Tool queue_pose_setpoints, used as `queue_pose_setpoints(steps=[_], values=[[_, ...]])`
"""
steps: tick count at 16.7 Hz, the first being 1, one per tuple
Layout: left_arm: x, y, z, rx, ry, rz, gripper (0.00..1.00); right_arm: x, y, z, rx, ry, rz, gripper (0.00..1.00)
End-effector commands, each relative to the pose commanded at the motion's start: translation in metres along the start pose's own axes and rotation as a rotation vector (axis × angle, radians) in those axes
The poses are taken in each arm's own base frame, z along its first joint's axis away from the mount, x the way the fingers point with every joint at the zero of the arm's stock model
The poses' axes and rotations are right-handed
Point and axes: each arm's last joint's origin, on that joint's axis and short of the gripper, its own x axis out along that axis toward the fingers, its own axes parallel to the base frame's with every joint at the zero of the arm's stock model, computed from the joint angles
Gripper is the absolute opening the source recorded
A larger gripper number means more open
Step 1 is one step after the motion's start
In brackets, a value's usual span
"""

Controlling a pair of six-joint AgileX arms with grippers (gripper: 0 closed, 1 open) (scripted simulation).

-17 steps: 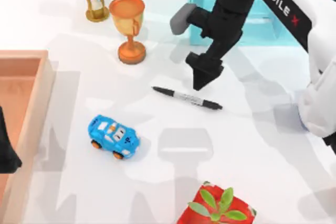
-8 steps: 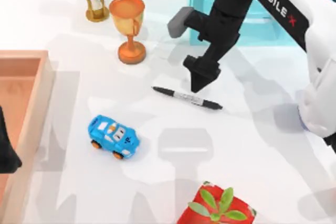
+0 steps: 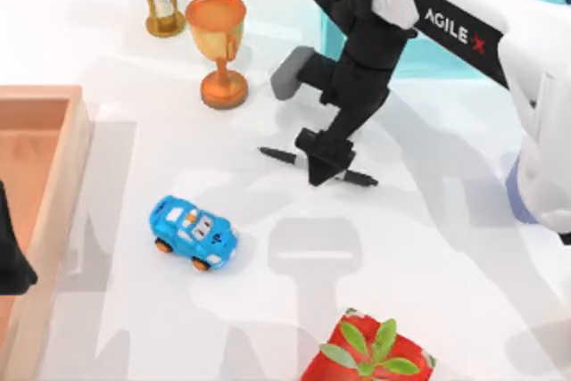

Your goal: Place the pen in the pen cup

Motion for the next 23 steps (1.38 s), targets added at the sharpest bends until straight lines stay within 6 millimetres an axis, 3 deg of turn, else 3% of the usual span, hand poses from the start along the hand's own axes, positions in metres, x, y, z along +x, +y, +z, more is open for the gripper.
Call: queue_pose_setpoints(steps=[5, 10, 23], values=[[0.0, 0.0, 0.0, 0.0, 0.0, 0.0, 1.0, 0.027, 0.003, -0.004, 0.0, 0.0, 0.0, 1.0], [0.0, 0.0, 0.0, 0.0, 0.0, 0.0, 1.0, 0.029, 0.003, -0.005, 0.0, 0.0, 0.0, 1.0], [0.0, 0.0, 0.0, 0.0, 0.0, 0.0, 1.0, 0.029, 0.003, -0.005, 0.0, 0.0, 0.0, 0.02]])
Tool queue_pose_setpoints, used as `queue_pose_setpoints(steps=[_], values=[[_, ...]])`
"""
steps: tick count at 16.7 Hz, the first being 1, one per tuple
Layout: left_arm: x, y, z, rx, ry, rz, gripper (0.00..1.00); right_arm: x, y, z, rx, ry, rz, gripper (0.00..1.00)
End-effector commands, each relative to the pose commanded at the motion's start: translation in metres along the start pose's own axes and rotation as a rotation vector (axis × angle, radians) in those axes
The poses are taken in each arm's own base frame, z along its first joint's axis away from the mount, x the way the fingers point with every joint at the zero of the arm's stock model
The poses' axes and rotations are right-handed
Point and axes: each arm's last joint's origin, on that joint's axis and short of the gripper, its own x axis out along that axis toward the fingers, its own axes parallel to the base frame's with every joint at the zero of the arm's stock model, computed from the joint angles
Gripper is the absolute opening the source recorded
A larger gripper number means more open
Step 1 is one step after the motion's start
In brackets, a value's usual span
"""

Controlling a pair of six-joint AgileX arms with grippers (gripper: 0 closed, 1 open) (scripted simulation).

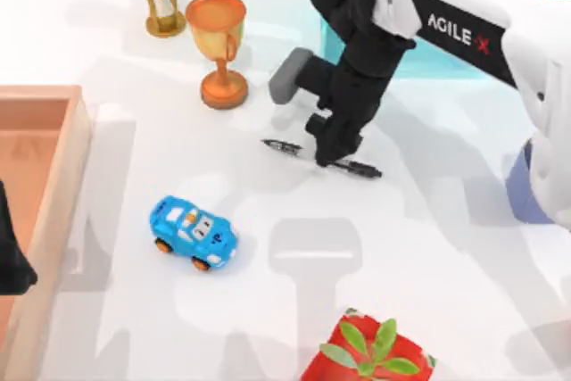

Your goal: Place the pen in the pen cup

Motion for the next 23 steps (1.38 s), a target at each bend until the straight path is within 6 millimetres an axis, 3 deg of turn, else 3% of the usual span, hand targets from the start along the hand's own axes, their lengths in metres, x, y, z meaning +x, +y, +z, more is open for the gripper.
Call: queue_pose_setpoints(steps=[8, 9, 13, 16, 19, 23], values=[[0.0, 0.0, 0.0, 0.0, 0.0, 0.0, 1.0, 0.0, 0.0, 0.0, 0.0, 0.0, 0.0, 0.0], [0.0, 0.0, 0.0, 0.0, 0.0, 0.0, 1.0, -0.032, -0.002, 0.002, -0.016, -0.048, -0.065, 0.0], [0.0, 0.0, 0.0, 0.0, 0.0, 0.0, 1.0, -0.048, 0.011, -0.001, 0.014, -0.046, -0.067, 0.0], [0.0, 0.0, 0.0, 0.0, 0.0, 0.0, 1.0, -0.086, 0.047, -0.007, 0.048, -0.06, -0.072, 0.0], [0.0, 0.0, 0.0, 0.0, 0.0, 0.0, 1.0, -0.132, 0.103, -0.02, 0.041, -0.083, -0.09, 0.0], [0.0, 0.0, 0.0, 0.0, 0.0, 0.0, 1.0, -0.149, 0.16, -0.036, -0.003, -0.056, -0.074, 0.0]])
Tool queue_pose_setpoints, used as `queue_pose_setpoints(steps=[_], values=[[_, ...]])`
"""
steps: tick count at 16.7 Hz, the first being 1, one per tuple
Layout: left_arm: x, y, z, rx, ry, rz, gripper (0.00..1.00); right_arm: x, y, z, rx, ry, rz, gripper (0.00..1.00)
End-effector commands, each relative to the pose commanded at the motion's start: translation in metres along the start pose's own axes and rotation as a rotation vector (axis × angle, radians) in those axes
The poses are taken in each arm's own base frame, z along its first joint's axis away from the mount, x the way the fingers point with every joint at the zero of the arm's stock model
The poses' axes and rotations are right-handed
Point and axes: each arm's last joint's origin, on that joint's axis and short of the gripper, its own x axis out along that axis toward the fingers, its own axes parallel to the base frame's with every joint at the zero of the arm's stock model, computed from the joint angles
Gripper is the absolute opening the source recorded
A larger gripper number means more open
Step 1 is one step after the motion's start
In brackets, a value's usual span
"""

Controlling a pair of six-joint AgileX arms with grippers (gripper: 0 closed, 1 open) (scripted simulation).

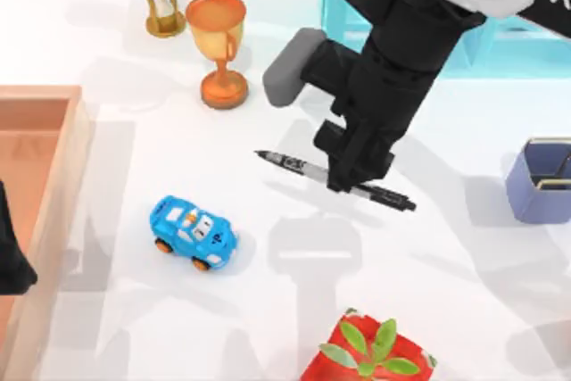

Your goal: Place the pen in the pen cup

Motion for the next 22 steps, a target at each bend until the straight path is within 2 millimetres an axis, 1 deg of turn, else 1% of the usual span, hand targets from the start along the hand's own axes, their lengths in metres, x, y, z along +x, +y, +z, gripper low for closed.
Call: queue_pose_setpoints(steps=[2, 6, 7, 9, 11, 12, 14, 16, 17, 19, 20, 22], values=[[0.0, 0.0, 0.0, 0.0, 0.0, 0.0, 1.0, -0.002, 0.01, -0.003, -0.013, 0.008, 0.009, 0.0], [0.0, 0.0, 0.0, 0.0, 0.0, 0.0, 1.0, -0.002, 0.007, -0.003, -0.007, 0.004, 0.01, 0.0], [0.0, 0.0, 0.0, 0.0, 0.0, 0.0, 1.0, -0.001, 0.003, -0.004, 0.0, -0.007, 0.015, 0.0], [0.0, 0.0, 0.0, 0.0, 0.0, 0.0, 1.0, 0.0, -0.016, -0.011, 0.034, -0.06, 0.042, 0.0], [0.0, 0.0, 0.0, 0.0, 0.0, 0.0, 1.0, 0.001, -0.049, -0.026, 0.09, -0.158, 0.084, 0.0], [0.0, 0.0, 0.0, 0.0, 0.0, 0.0, 1.0, 0.001, -0.07, -0.038, 0.123, -0.224, 0.108, 0.0], [0.0, 0.0, 0.0, 0.0, 0.0, 0.0, 1.0, -0.001, -0.115, -0.072, 0.185, -0.392, 0.159, 0.0], [0.0, 0.0, 0.0, 0.0, 0.0, 0.0, 1.0, -0.004, -0.157, -0.117, 0.218, -0.599, 0.203, 0.0], [0.0, 0.0, 0.0, 0.0, 0.0, 0.0, 1.0, -0.006, -0.174, -0.143, 0.22, -0.713, 0.219, 0.0], [0.0, 0.0, 0.0, 0.0, 0.0, 0.0, 1.0, -0.008, -0.198, -0.194, 0.188, -0.94, 0.232, 0.0], [0.0, 0.0, 0.0, 0.0, 0.0, 0.0, 1.0, -0.009, -0.205, -0.217, 0.155, -1.046, 0.229, 0.0], [0.0, 0.0, 0.0, 0.0, 0.0, 0.0, 1.0, -0.008, -0.211, -0.257, 0.062, -1.231, 0.208, 0.0]])
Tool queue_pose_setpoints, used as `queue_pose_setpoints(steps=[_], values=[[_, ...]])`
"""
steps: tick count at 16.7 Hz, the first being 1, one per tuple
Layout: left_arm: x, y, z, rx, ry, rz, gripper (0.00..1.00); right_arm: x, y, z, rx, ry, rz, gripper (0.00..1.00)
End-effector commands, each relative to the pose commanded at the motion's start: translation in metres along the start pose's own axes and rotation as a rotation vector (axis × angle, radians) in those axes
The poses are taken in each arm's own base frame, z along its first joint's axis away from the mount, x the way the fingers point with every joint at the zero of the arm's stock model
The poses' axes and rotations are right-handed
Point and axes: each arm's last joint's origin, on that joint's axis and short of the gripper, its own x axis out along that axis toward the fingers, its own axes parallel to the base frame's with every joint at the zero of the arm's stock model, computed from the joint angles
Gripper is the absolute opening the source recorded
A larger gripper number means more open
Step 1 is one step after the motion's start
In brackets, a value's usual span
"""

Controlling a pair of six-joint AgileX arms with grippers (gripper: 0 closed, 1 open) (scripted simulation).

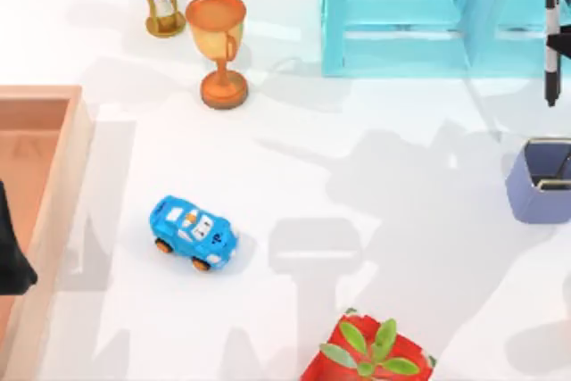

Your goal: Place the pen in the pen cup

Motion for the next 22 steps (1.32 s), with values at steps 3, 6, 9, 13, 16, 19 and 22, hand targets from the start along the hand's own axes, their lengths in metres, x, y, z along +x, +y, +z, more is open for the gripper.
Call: queue_pose_setpoints(steps=[3, 6, 9, 13, 16, 19, 22], values=[[0.0, 0.0, 0.0, 0.0, 0.0, 0.0, 1.0, -0.038, 0.006, -0.017, -0.169, -0.18, 0.053, 0.0], [0.0, 0.0, 0.0, 0.0, 0.0, 0.0, 1.0, -0.052, 0.013, -0.026, -0.303, -0.267, 0.092, 0.0], [0.0, 0.0, 0.0, 0.0, 0.0, 0.0, 1.0, -0.054, 0.016, -0.028, -0.347, -0.286, 0.107, 0.0], [0.0, 0.0, 0.0, 0.0, 0.0, 0.0, 1.0, -0.045, -0.01, -0.051, -0.377, -0.116, -0.049, 0.0], [0.0, 0.0, 0.0, 0.0, 0.0, 0.0, 1.0, -0.046, -0.004, -0.045, -0.376, -0.153, -0.01, 0.0], [0.0, 0.0, 0.0, 0.0, 0.0, 0.0, 1.0, -0.048, 0.006, -0.036, -0.367, -0.22, 0.052, 0.0], [0.0, 0.0, 0.0, 0.0, 0.0, 0.0, 1.0, -0.049, 0.014, -0.029, -0.351, -0.277, 0.1, 0.0]])
